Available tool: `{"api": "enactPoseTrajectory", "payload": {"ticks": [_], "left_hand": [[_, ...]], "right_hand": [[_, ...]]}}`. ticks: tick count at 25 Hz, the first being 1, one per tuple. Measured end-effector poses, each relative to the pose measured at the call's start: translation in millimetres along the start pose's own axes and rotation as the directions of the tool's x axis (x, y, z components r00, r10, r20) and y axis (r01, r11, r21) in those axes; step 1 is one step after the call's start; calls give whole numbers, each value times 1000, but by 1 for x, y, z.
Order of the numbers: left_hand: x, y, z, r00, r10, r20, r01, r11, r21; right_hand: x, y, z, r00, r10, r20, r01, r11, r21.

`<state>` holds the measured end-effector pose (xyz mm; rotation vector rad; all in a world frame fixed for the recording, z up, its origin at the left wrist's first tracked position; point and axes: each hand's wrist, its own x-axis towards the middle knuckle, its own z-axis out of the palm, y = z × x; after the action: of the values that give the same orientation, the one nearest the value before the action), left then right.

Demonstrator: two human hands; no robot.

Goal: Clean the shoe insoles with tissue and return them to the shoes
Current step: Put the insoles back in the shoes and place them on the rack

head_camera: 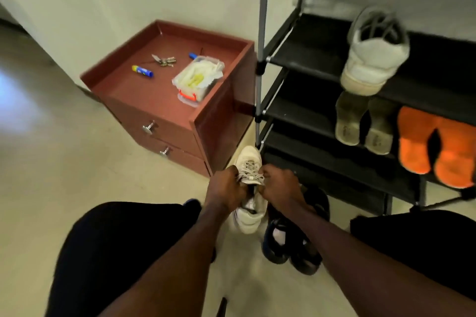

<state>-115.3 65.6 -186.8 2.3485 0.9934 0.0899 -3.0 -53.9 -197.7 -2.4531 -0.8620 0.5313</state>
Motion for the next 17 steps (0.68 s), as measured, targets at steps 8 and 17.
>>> {"api": "enactPoseTrajectory", "payload": {"ticks": [8,17], "left_hand": [[-76,103,-107,889,259,-378,-337,928,-156],[-15,193,-178,725,382,-573,-552,819,-153]], "right_hand": [[-111,-49,-145,847,-170,-504,287,944,163],[-60,-84,-233,616,-115,-780,451,862,229]]}}
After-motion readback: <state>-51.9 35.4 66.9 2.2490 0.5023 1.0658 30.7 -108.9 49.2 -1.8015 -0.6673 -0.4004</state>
